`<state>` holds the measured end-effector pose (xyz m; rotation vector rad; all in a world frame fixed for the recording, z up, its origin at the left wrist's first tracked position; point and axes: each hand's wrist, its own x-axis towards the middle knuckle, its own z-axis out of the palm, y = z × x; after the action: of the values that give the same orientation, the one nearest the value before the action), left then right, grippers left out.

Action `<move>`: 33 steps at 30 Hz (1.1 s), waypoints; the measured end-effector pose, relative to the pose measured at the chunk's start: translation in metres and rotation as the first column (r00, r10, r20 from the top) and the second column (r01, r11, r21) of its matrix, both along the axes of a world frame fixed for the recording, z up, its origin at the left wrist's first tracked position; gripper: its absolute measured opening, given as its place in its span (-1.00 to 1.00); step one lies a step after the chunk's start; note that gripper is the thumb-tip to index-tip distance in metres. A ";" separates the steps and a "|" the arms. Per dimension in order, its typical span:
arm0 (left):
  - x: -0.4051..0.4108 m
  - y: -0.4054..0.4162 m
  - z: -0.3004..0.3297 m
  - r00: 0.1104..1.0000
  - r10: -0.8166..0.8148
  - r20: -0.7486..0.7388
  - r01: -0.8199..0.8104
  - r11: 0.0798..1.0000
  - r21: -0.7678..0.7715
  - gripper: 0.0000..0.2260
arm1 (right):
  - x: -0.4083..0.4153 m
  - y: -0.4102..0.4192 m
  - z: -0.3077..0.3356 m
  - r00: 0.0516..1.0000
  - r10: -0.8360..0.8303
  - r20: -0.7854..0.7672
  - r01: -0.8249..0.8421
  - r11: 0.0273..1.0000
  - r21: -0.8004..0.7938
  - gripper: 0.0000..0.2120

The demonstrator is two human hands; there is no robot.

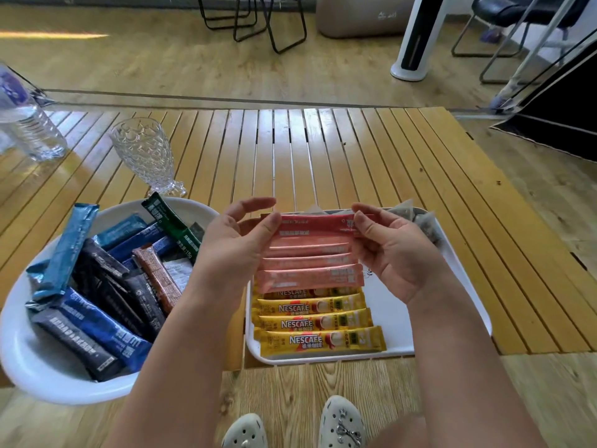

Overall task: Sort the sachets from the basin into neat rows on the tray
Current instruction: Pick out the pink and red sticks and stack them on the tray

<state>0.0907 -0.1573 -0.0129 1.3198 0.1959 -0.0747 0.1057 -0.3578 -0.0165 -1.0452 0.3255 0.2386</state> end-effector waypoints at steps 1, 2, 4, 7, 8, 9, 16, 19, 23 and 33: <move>0.000 -0.001 0.000 0.999 0.020 0.042 -0.022 0.999 0.040 -0.73 | 0.001 -0.001 -0.001 1.000 0.003 0.003 -0.003 1.000 0.001 -0.88; 0.000 -0.003 0.000 0.994 0.048 0.097 -0.058 0.992 0.109 -0.78 | 0.001 -0.001 -0.002 1.000 0.009 0.007 -0.009 1.000 -0.010 -0.87; 0.000 -0.004 -0.002 0.973 0.089 0.214 -0.145 0.954 0.261 -0.83 | 0.003 -0.003 -0.007 1.000 0.017 0.008 -0.017 0.997 -0.074 -0.82; 0.003 -0.002 -0.010 0.960 0.108 0.259 -0.217 0.871 0.441 -0.81 | 0.006 -0.002 -0.012 1.000 -0.023 0.020 0.027 0.961 -0.274 -0.85; 0.004 -0.001 -0.014 0.964 0.111 0.241 -0.221 0.839 0.498 -0.80 | 0.006 -0.001 -0.014 0.998 -0.039 0.039 0.050 0.942 -0.331 -0.87; 0.005 0.000 -0.017 0.971 0.109 0.214 -0.212 0.808 0.550 -0.80 | 0.007 -0.001 -0.015 0.997 -0.051 0.064 0.072 0.920 -0.385 -0.89; 0.005 -0.004 -0.027 0.991 0.069 0.112 -0.131 0.620 0.773 -0.75 | 0.012 0.002 -0.028 0.978 -0.067 0.199 0.194 0.649 -0.736 -0.88; 0.004 -0.008 -0.026 0.990 0.060 0.130 -0.142 0.527 0.838 -0.72 | 0.013 0.002 -0.030 0.972 -0.053 0.229 0.215 0.591 -0.778 -0.91; 0.004 -0.009 -0.027 0.993 0.029 0.118 -0.116 0.519 0.847 -0.73 | 0.016 -0.003 -0.034 0.977 -0.046 0.208 0.199 0.553 -0.809 -0.90; 0.004 -0.004 -0.023 0.985 0.056 0.163 -0.167 0.539 0.825 -0.74 | 0.011 -0.048 -0.040 0.996 -0.091 -0.016 -0.016 -0.001 -1.000 -0.70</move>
<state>0.0950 -0.1618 -0.0355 2.2862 0.2255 0.2494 0.1169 -0.4062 -0.0565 -2.5674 0.6393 -0.0895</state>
